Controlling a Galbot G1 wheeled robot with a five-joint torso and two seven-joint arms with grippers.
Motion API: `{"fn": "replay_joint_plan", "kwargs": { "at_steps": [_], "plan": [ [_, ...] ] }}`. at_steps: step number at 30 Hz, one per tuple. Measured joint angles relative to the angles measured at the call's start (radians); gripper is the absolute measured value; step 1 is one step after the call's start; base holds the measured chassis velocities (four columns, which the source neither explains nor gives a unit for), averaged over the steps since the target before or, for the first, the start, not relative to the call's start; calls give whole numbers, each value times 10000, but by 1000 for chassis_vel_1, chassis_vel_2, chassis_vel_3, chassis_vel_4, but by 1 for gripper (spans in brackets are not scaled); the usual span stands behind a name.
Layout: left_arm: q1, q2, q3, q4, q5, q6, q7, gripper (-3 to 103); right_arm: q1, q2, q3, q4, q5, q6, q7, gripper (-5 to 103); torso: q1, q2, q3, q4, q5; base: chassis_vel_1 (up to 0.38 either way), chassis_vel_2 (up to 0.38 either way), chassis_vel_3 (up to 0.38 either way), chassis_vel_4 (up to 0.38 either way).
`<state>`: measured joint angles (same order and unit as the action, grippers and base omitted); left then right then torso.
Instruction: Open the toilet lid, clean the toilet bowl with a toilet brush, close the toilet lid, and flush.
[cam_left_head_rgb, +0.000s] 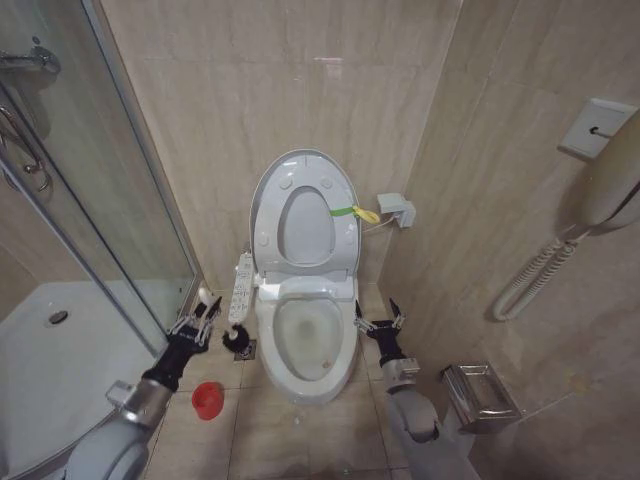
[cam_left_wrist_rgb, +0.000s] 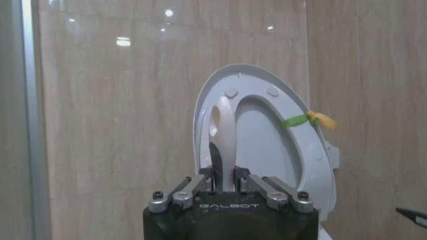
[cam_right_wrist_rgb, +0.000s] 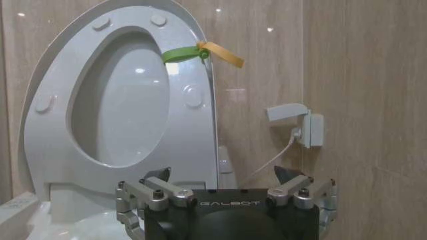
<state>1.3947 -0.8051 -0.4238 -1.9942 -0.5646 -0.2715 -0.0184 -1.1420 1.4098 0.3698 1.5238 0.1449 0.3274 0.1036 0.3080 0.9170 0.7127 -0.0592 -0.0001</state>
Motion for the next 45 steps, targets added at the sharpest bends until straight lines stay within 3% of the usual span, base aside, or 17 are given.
{"fn": "replay_joint_plan", "kwargs": {
  "at_steps": [6, 13, 19, 27, 45],
  "plan": [
    [-1026, 258, 643, 610, -651, -588, 651, 19, 0, 1, 0, 0, -1, 0, -1, 100, 0, 0, 0, 0, 0, 0, 0, 0, 0],
    [-2155, 247, 1608, 1435, -982, -1046, 971, 19, 0, 0, 0, 0, -1, 0, -1, 100, 0, 0, 0, 2, 1, 0, 0, 0, 0],
    [-3902, -90, 3223, 2498, -1382, -1520, 1243, 19, 0, 1, -1, 0, -1, 0, -1, 100, 1, -1, 1, -1, 3, 0, 0, 0, 0],
    [-5391, -814, 4865, 3785, -1711, -1917, 1559, 19, 0, 1, 0, 0, 0, 0, 0, 100, 0, -1, 0, 0, 2, 0, 0, 0, 0],
    [-5784, -2140, 6130, 4637, -1606, -1924, 1413, 19, 0, 1, -1, 1, -1, 0, 0, 100, -1, -1, -1, 1, 3, 0, 0, 0, 0]
  ]
}}
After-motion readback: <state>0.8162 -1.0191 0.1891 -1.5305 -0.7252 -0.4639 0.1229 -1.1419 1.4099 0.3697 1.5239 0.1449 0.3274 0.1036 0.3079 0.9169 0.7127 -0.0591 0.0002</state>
